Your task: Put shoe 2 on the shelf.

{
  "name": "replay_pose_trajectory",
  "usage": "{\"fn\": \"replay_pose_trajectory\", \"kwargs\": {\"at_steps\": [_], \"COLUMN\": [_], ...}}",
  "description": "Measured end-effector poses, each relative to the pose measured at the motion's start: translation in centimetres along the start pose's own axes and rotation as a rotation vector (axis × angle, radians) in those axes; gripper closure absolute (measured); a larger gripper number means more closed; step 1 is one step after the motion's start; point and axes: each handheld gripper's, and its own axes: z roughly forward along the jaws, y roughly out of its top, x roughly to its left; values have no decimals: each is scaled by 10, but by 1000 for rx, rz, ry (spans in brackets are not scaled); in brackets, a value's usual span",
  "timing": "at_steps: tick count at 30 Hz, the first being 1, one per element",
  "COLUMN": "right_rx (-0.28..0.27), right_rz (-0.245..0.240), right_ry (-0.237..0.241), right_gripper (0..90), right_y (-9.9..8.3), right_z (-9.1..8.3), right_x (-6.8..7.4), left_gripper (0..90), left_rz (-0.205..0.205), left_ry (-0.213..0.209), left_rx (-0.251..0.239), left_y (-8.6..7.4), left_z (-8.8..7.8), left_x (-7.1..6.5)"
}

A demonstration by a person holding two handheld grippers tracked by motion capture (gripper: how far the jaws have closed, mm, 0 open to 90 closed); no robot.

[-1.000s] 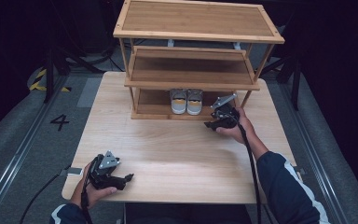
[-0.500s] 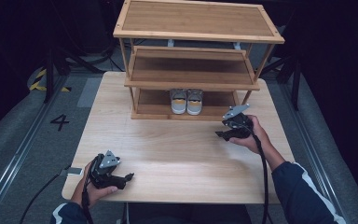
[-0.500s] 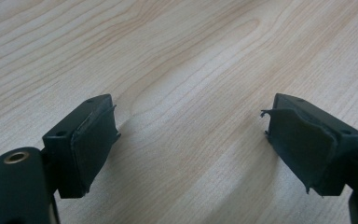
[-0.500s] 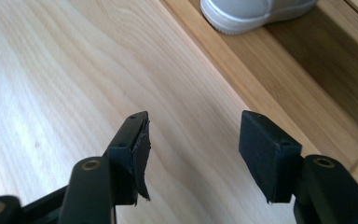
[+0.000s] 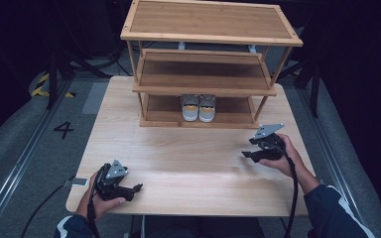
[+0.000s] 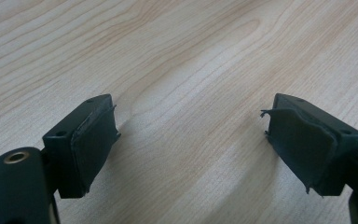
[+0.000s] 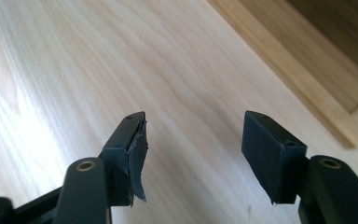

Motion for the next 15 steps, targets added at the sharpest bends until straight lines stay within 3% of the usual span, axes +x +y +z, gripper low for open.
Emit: {"fn": "replay_pose_trajectory", "kwargs": {"at_steps": [5,9,15], "right_rx": [16,-26,-52], "right_rz": [-6,2,23], "right_ry": [-1,-34,-17], "right_gripper": [384,377,359], "right_y": [-21,-39,-59], "right_z": [-8,-14,-21], "right_x": [6,6,6], "left_gripper": [158,158,158], "left_rz": [-1,-1,-1], "left_ry": [0,-1,0], "left_rx": [0,0,-1], "left_y": [0,0,0], "left_z": [0,0,0], "left_x": [0,0,0]}}
